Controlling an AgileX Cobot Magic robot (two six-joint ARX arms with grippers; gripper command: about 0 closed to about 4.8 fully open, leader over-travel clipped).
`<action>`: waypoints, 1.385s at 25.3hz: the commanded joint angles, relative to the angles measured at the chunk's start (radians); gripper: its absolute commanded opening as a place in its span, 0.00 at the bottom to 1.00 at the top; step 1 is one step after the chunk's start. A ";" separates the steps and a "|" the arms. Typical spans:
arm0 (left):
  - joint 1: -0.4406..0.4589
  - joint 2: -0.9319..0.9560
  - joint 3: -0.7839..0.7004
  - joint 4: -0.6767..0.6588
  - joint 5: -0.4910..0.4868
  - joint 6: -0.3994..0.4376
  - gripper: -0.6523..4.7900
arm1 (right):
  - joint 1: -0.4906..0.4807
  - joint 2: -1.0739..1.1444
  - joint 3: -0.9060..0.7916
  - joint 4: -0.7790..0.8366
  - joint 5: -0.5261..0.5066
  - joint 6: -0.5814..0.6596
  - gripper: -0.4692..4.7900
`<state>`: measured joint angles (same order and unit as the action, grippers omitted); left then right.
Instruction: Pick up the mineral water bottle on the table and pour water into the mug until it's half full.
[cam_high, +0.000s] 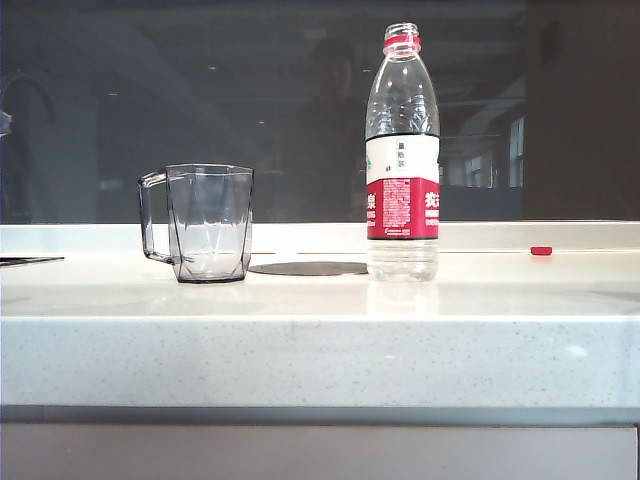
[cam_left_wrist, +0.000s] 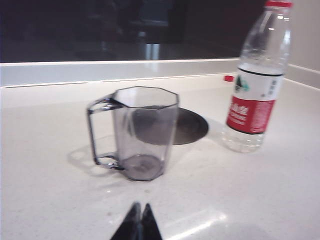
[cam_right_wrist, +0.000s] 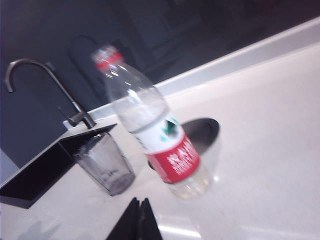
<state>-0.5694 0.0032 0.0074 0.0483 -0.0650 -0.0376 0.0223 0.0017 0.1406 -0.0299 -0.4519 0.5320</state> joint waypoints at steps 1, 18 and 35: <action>-0.023 0.000 0.002 0.012 -0.003 0.004 0.11 | 0.070 0.001 0.047 -0.010 0.106 -0.068 0.08; -0.143 0.000 0.003 0.012 -0.002 0.004 0.11 | 0.626 0.637 0.082 0.418 0.716 -0.433 1.00; -0.143 0.000 0.003 0.011 -0.001 0.004 0.11 | 0.632 1.652 0.158 1.434 0.760 -0.429 1.00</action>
<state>-0.7139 0.0032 0.0074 0.0479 -0.0677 -0.0376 0.6533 1.6363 0.2806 1.3567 0.2947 0.1009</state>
